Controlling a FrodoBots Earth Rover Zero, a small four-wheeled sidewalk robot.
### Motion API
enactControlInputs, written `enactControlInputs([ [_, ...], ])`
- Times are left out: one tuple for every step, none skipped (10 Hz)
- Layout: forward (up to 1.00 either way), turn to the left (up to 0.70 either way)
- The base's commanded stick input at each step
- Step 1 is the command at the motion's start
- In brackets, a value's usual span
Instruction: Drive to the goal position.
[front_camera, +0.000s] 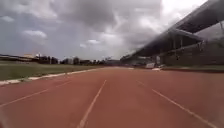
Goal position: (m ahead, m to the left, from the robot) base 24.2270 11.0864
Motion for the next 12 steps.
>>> enactControlInputs([
  [0.45,0.00],
  [0.45,0.00],
  [0.45,0.00],
  [0.45,0.00],
  [0.45,0.00],
  [0.45,0.00],
  [0.45,0.00],
  [0.45,0.00],
  [0.45,0.00],
  [0.45,0.00],
  [0.45,0.00],
  [0.45,0.00],
])
